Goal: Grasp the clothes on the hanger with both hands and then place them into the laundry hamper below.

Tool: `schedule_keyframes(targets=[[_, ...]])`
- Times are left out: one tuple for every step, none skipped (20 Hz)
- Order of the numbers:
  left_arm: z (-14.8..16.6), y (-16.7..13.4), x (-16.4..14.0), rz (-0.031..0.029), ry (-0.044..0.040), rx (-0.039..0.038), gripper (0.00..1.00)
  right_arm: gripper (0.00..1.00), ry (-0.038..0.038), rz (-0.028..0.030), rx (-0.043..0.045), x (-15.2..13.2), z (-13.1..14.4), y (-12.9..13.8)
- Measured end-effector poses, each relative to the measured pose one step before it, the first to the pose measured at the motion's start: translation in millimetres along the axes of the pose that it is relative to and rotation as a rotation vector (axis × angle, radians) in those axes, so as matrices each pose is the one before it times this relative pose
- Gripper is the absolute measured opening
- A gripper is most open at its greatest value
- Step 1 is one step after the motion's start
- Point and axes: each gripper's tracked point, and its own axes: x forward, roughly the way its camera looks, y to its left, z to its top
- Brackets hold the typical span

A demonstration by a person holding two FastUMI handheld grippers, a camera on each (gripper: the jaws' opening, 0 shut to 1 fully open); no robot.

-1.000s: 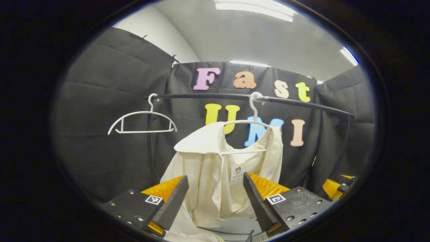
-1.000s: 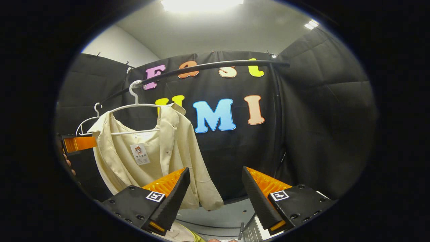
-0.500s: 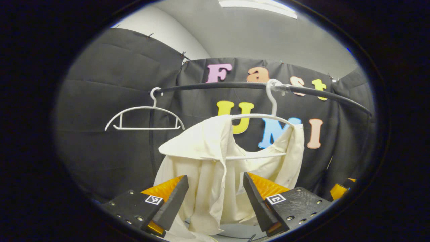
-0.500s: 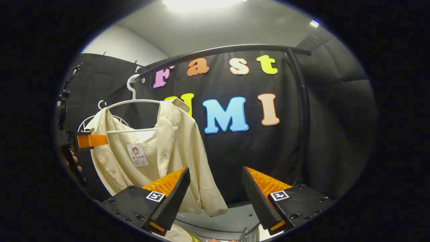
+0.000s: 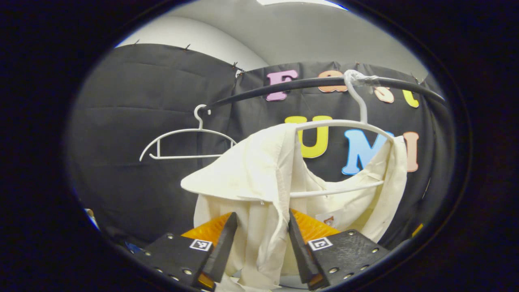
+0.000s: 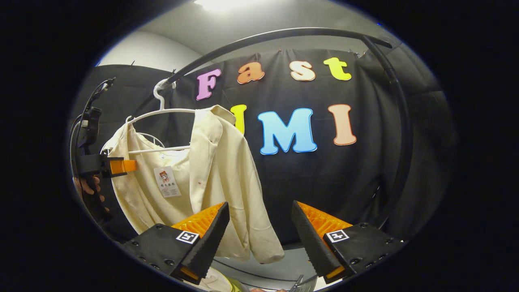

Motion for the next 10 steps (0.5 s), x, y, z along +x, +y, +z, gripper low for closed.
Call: schedule_keyframes(targets=[[-1.72,1.04,0.01,0.00413,0.00159,-0.00273,0.65,0.98,0.00656,0.01226,0.00293,2.53,-2.9,0.54],[0.47,-0.69,0.91,0.0039,-0.00054,-0.00136,0.65,0.98,0.00515,0.01129,0.0031,2.63,-1.6,-0.69],[1.37,1.99,-0.95,0.01131,-0.00192,0.00634,0.65,0.98,0.00463,0.00991,0.00122,2.25,-1.92,-0.8],[0.79,0.65,2.24,0.00597,-0.00517,0.00212,0.54,0.98,0.00407,0.00881,-0.00005,2.71,-1.64,-0.91],[-0.66,-2.24,1.33,-0.00421,-0.00137,0.00475,0.49,0.98,0.00237,0.00787,-0.00024,2.22,-1.74,-0.64],[0.43,-0.25,1.61,-0.00409,-0.00174,0.00515,0.5,0.98,0.00188,0.00959,-0.00147,1.96,-0.59,0.57],[1.21,0.96,-1.79,-0.00544,-0.00862,0.00091,0.49,0.98,-0.00259,0.01627,-0.00976,0.63,-1.19,3.36],[4.99,9.09,-1.7,0.03555,-0.01476,0.00741,0.49,0.98,-0.00098,0.00733,-0.01198,0.37,-1.34,0.7],[3.01,2.02,0.22,-0.00167,-0.01093,-0.00549,0.34,0.98,0.0035,0.01274,-0.00559,-0.58,-2.32,1.76],[-1.72,-4.58,-1.98,-0.01868,0.00713,-0.00191,0.19,0.98,0.00604,0.01583,0.00212,0.71,-1.71,3.15]])
